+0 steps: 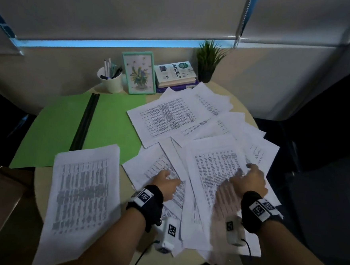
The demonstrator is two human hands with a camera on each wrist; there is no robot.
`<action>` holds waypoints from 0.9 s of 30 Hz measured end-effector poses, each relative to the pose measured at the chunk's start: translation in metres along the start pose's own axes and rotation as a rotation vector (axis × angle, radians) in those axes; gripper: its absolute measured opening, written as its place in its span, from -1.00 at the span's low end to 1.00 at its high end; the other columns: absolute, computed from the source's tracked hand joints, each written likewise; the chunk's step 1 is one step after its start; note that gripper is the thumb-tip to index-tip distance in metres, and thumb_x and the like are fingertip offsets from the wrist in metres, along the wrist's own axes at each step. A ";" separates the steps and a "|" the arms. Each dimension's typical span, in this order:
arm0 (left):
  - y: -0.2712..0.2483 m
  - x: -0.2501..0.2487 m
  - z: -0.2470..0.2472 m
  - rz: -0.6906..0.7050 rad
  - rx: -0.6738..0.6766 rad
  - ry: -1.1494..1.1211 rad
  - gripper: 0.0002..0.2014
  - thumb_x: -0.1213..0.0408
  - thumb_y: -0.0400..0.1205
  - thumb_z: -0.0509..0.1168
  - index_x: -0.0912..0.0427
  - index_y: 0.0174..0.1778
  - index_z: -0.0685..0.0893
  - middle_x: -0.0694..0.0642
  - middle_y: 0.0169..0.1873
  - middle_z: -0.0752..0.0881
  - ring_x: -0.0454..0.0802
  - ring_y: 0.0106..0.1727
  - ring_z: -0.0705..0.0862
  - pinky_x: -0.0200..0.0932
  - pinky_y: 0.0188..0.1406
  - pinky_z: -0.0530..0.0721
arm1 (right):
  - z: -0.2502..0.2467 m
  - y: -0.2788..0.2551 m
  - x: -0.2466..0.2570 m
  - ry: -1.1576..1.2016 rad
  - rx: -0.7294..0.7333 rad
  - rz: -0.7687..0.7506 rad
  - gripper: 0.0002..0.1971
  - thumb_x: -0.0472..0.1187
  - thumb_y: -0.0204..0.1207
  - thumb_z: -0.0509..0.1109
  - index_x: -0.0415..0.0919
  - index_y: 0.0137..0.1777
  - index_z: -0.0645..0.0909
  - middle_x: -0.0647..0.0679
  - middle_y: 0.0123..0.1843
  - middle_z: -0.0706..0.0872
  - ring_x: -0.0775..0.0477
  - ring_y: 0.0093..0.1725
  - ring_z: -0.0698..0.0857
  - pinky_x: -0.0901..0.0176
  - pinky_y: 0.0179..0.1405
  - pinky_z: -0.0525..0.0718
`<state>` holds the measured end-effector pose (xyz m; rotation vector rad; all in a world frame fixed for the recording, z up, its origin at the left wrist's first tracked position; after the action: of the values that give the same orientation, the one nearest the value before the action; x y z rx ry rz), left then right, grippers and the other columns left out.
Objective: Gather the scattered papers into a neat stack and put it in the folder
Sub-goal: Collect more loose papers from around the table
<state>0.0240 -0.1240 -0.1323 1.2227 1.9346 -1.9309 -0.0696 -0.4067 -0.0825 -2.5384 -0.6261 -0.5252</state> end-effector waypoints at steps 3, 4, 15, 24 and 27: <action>0.015 0.007 0.021 -0.009 -0.045 -0.015 -0.34 0.12 0.31 0.50 0.05 0.34 0.44 0.20 0.00 0.70 0.13 -0.03 0.72 0.06 -0.07 0.78 | -0.009 0.019 -0.027 -0.177 0.089 0.031 -0.09 0.08 0.21 0.68 -0.06 0.53 0.34 -0.22 0.49 0.43 -0.33 0.43 0.48 -0.30 0.41 0.39; 0.014 0.006 0.028 -0.014 -0.034 -0.043 -0.37 0.16 0.36 0.48 0.06 0.34 0.43 0.23 0.02 0.70 0.14 -0.02 0.73 0.04 -0.06 0.77 | -0.008 0.022 -0.031 -0.206 0.115 0.008 -0.11 0.11 0.19 0.69 -0.03 0.50 0.38 -0.20 0.45 0.46 -0.31 0.40 0.51 -0.28 0.40 0.39; 0.019 -0.009 0.030 0.012 -0.024 0.145 -0.64 -0.12 0.39 0.50 0.08 -0.23 0.61 0.07 -0.37 0.70 -0.05 -0.48 0.56 -0.35 -0.47 0.49 | 0.021 0.030 -0.012 0.022 0.274 -0.035 -0.86 -0.12 0.48 0.48 -0.17 -0.17 0.65 -0.15 -0.17 0.76 -0.23 -0.10 0.73 0.01 0.00 0.73; 0.006 -0.022 -0.010 0.125 -0.154 0.013 -0.89 0.09 0.57 0.39 0.03 -0.09 0.73 0.09 -0.16 0.78 -0.02 -0.22 0.71 -0.13 -0.16 0.71 | -0.047 0.043 0.013 0.411 0.156 -0.198 -0.94 -0.23 0.56 0.44 -0.11 -0.01 0.70 -0.07 -0.17 0.79 -0.18 -0.13 0.78 -0.07 -0.06 0.75; -0.006 -0.037 -0.011 0.164 -0.002 -0.275 -0.60 -0.12 0.61 0.31 0.09 0.19 0.65 0.08 0.08 0.76 0.05 0.06 0.73 0.00 0.02 0.73 | -0.041 0.024 0.044 0.448 0.310 -0.297 -0.91 -0.25 0.56 0.46 -0.09 0.02 0.73 0.04 -0.18 0.82 0.07 -0.25 0.80 0.20 -0.29 0.68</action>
<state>0.0494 -0.1296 -0.1028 1.0165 1.6468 -1.8982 -0.0309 -0.4320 -0.0368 -1.9581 -0.8400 -0.9816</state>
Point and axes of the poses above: each hand's wrist, its own y-axis towards the middle knuckle, its own z-axis out of the palm, x = y × z, the point moved 8 cm from there along y, towards the middle knuckle
